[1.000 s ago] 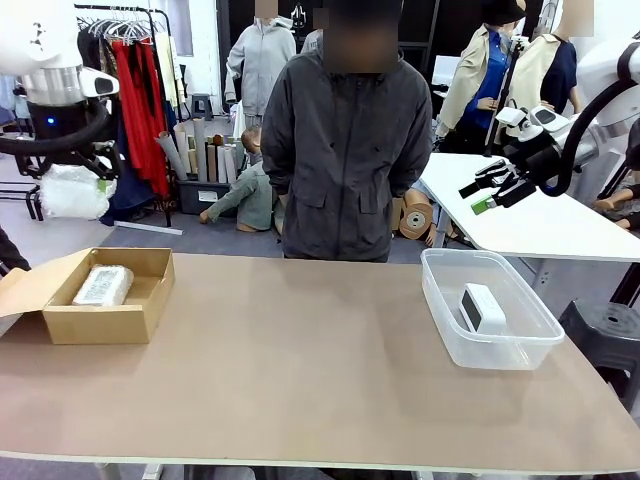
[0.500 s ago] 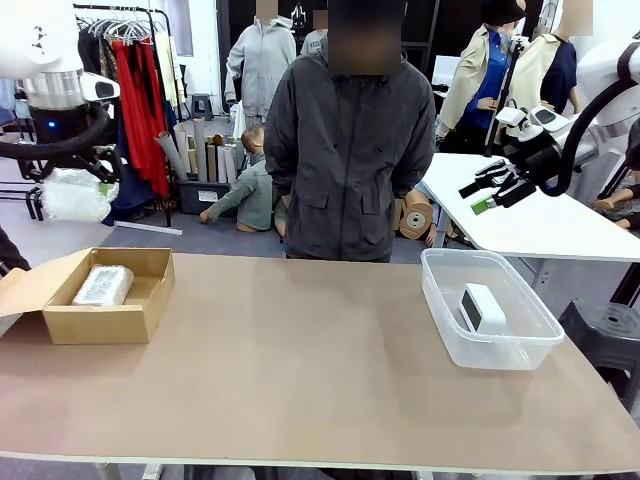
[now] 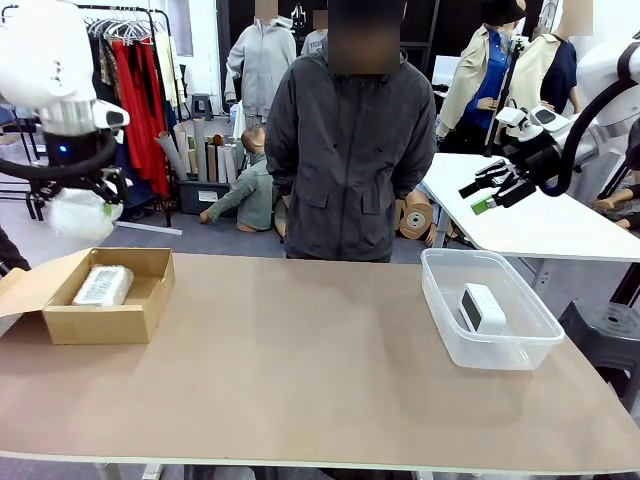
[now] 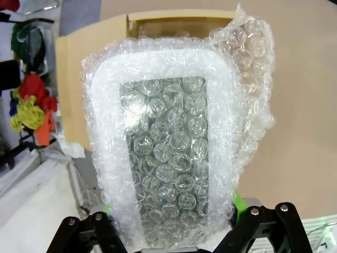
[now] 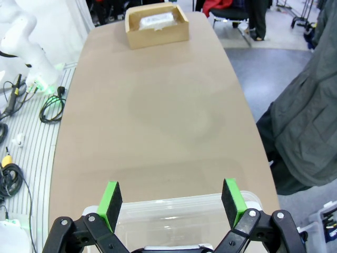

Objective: Separate and place wrapped and unwrapped clocks.
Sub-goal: If the picked Digital clock is wrapped, place it in the Package Box ; if not, place it in the Organizing box.

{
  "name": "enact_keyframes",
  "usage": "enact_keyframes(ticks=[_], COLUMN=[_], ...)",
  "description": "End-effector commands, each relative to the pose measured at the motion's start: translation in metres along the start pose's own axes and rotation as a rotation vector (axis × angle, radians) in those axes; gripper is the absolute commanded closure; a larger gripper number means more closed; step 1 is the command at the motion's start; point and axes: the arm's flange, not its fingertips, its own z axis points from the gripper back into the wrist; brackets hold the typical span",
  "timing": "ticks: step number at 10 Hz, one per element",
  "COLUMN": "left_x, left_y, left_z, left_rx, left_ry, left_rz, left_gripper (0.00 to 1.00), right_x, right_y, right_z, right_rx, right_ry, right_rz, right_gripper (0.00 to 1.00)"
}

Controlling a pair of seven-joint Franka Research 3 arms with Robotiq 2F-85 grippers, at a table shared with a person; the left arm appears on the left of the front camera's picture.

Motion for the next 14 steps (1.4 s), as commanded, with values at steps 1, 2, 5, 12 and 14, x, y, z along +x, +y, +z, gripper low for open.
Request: enact_keyframes(ticks=[1, 2, 5, 12, 14], left_x=[0.024, 0.031, 0.046, 0.045, 0.047], left_y=[0.003, 0.004, -0.015, -0.049, -0.038], left_z=[-0.019, -0.029, -0.061, -0.118, -0.122], left_rx=[-0.033, -0.045, -0.059, -0.174, -0.195], left_ry=[-0.014, -0.009, -0.048, -0.005, 0.000], left_rz=[-0.072, -0.073, -0.034, 0.015, -0.010], left_gripper=[1.00, 1.00, 1.00, 1.00, 1.00], right_x=[0.002, 0.002, 0.002, 0.002, 0.002], right_y=[0.001, 0.001, 0.001, 0.001, 0.001], right_z=[-0.001, -0.001, -0.001, -0.001, -0.001], right_rx=[-0.015, -0.015, -0.015, -0.015, -0.015], right_ry=[0.003, 0.003, 0.003, 0.003, 0.003], right_rz=[0.003, 0.003, 0.003, 0.003, 0.003], right_gripper=[0.00, 0.00, 0.00, 0.00, 0.00])
